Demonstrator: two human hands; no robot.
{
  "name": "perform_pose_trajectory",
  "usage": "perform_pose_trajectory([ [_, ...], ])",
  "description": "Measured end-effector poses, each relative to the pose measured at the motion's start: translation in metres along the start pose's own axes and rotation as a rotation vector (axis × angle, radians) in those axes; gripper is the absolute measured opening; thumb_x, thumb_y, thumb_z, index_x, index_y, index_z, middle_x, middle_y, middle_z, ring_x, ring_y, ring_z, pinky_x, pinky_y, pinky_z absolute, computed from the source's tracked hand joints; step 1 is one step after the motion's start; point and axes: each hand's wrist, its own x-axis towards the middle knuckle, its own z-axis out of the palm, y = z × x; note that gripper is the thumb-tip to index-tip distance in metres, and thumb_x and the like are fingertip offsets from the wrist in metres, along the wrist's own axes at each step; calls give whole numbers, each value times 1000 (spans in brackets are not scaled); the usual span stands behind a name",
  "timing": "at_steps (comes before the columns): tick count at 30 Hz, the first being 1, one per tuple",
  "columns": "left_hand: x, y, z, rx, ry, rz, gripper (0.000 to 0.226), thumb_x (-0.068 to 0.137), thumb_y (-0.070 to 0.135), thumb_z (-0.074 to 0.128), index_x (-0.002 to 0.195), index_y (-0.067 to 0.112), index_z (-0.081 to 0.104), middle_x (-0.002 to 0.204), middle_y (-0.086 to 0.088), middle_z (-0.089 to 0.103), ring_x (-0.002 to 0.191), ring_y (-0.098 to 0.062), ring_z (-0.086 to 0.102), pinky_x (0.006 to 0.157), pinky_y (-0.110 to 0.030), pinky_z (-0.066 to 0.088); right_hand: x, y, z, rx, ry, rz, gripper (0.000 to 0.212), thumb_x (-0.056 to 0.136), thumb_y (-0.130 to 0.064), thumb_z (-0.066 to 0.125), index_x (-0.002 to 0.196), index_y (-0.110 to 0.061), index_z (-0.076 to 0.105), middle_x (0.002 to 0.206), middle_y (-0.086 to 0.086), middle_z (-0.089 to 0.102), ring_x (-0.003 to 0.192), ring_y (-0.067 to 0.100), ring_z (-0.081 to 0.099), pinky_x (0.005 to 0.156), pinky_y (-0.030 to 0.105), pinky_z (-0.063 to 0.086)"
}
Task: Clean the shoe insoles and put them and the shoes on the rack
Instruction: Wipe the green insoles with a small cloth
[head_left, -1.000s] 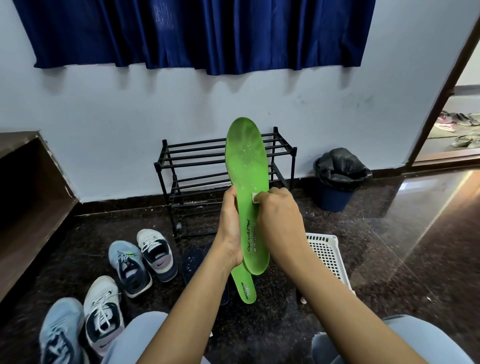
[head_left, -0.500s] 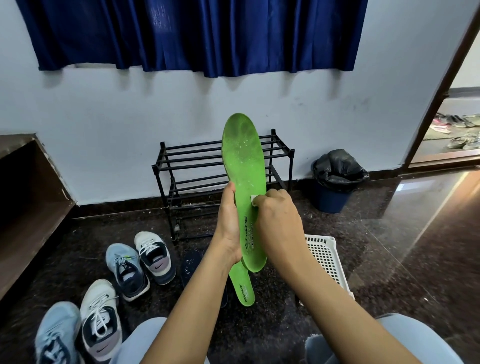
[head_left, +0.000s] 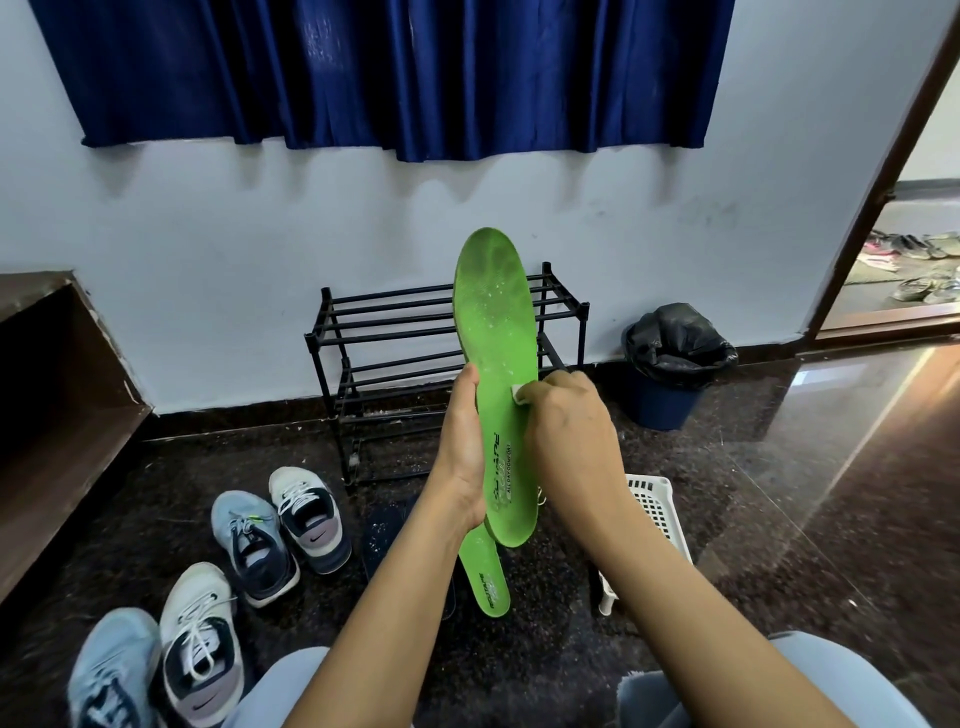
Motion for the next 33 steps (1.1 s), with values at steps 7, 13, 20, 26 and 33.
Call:
perform_pose_trajectory([
  [7, 3, 1, -3, -34, -4, -8, 64, 99, 55, 25, 83, 13, 70, 68, -5, 70, 59, -17, 67, 59, -26, 48, -10, -3, 4, 69, 25, -47, 12, 77, -5, 59, 78, 0, 71, 67, 10, 53, 70, 28, 51, 51, 34, 47],
  [13, 4, 2, 2, -41, -24, 1, 61, 100, 52, 24, 86, 14, 69, 72, -4, 72, 64, -16, 68, 61, -27, 49, 3, 0, 2, 132, 102, -34, 15, 80, 1, 59, 86, 0, 72, 74, 13, 58, 77, 31, 55, 58, 40, 52],
  [20, 6, 7, -3, -57, -27, 5, 61, 100, 52, 25, 84, 13, 70, 72, -4, 71, 64, -16, 68, 63, -29, 48, -2, -6, 5, 170, 112, -60, 16, 78, 3, 60, 86, -1, 72, 74, 13, 59, 77, 32, 56, 58, 41, 52],
  [26, 4, 7, -3, -23, -35, -21, 60, 99, 53, 24, 93, 13, 69, 79, -5, 73, 72, -17, 68, 67, -29, 50, -1, -5, 6, 181, 151, -47, 16, 78, 3, 60, 86, -1, 73, 73, 13, 59, 75, 31, 56, 58, 36, 50],
  [33, 5, 9, -2, -17, -41, -14, 59, 100, 50, 24, 87, 14, 69, 74, -3, 72, 67, -15, 68, 63, -28, 49, 3, -5, 5, 200, 148, -43, 17, 79, 3, 61, 89, -2, 74, 75, 12, 61, 76, 30, 57, 62, 31, 47],
])
